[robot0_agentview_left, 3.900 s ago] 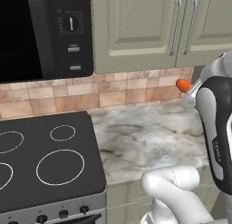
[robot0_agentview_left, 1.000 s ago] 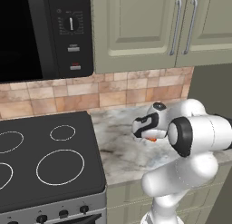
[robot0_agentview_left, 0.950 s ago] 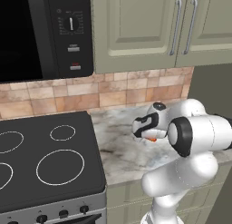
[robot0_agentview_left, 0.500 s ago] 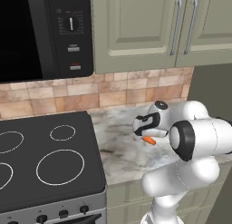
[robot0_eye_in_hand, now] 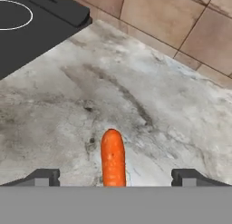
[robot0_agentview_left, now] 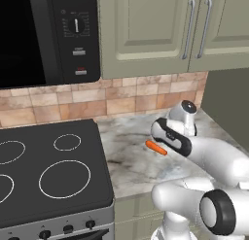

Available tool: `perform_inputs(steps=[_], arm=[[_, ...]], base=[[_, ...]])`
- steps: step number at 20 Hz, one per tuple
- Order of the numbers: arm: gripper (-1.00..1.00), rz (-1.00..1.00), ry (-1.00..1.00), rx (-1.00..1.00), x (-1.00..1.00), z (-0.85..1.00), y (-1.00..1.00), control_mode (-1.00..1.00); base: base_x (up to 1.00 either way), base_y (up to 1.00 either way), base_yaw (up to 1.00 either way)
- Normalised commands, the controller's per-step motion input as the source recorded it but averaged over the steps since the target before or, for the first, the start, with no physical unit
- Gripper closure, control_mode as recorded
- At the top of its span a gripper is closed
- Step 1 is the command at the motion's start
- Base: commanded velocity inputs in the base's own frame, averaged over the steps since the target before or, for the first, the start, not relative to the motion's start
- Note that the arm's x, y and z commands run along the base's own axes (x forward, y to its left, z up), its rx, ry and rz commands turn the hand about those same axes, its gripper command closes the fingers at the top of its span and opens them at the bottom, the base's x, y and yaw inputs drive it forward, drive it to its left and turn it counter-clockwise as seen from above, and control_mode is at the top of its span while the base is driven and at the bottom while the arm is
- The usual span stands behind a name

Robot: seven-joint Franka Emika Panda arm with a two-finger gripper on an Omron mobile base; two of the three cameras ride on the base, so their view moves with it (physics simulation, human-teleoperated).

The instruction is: Open the fridge, remove the kiwi, carrot, and steak, and place them on any counter.

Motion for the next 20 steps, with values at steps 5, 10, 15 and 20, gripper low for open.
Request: perform_inputs(steps=[5,10,15,20], arm=[[-1.00,-0.03,-0.06,0.15,-0.78,1.00,0.00,-1.00],[-1.00,-0.02,0.00,0.12,-0.92,1.00,-0.02,-1.00],[-1.00,-0.06,0.01,0.06,-0.97,1.00,0.00,-1.00],[-1.00,-0.07,0.05,0.03,-0.79,1.00,0.00,-1.00]], base=[[0.00,0.00,0.00],[0.00,0.00,0.00],[0.00,0.00,0.00],[0.00,0.00,0.00]])
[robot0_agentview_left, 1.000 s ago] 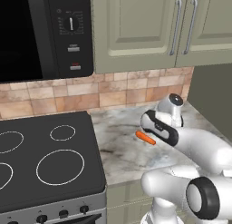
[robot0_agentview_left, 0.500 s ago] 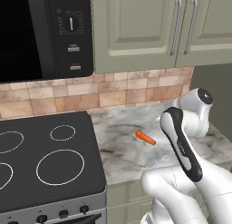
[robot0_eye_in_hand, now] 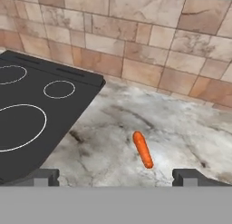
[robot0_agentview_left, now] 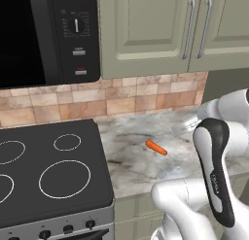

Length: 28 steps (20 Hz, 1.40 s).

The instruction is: Open the fridge, remove the kiwi, carrot, and steak, and place them on any counter.

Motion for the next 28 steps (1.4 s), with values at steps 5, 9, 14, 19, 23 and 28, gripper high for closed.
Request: perform_inputs(steps=[5,9,14,19,23,28], arm=[[-1.00,-0.09,0.09,0.01,-0.40,0.78,-0.01,-1.00],[-1.00,0.00,0.06,0.00,0.01,0.00,0.00,-1.00],[-1.00,0.00,0.00,0.00,0.00,0.00,0.00,-1.00],[-1.00,0.00,0.00,0.00,-0.07,0.00,0.00,1.00],[-1.00,0.00,0.00,0.00,0.00,0.00,0.00,1.00],[-1.00,0.00,0.00,0.00,0.00,0.00,0.00,1.00]], base=[[0.00,0.00,0.00],[0.00,0.00,0.00],[0.00,0.00,0.00],[-0.28,-0.01,0.00],[-1.00,-0.17,-0.05],[-1.00,-0.23,-0.05]])
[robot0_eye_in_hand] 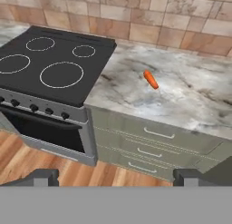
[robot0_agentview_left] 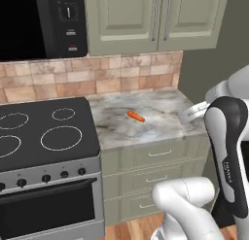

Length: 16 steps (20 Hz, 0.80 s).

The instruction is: Open the fridge, remove the kiwi, carrot, and steak, and place them on any counter.

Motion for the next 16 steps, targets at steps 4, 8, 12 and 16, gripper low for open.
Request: perform_inputs(steps=[4,8,12,16], arm=[[-1.00,0.00,0.00,0.00,0.00,0.00,0.00,1.00],[-1.00,0.00,0.00,0.00,0.00,0.00,0.00,1.00],[-1.00,0.00,0.00,0.00,0.00,0.00,0.00,1.00],[-1.00,0.00,0.00,0.00,0.00,0.00,0.00,1.00]], base=[[-1.00,-0.41,-0.01],[-1.00,-0.69,-0.01],[-1.00,-0.58,-0.01],[-1.00,-0.78,0.00]])
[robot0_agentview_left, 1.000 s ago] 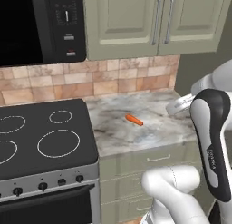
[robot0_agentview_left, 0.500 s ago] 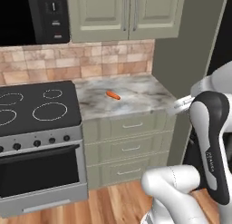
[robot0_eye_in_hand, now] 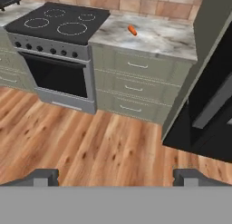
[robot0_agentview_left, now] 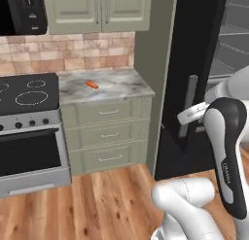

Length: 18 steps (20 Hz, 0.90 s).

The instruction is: Open the fridge, remove the kiwi, carrot, and steak, and place them on any counter.

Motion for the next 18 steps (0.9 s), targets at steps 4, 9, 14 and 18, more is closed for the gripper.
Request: perform_inputs(steps=[4,9,14,18], arm=[[-1.00,0.00,0.00,0.00,0.00,0.00,0.00,1.00],[-1.00,0.00,0.00,0.00,0.00,0.00,0.00,1.00],[-1.00,0.00,0.00,0.00,0.00,0.00,0.00,1.00],[-1.00,0.00,0.00,0.00,0.00,0.00,0.00,1.00]], base=[[-0.39,-0.95,-0.02],[0.36,-1.00,-0.16],[0.52,-0.86,-0.23],[0.19,-0.37,-0.11]])
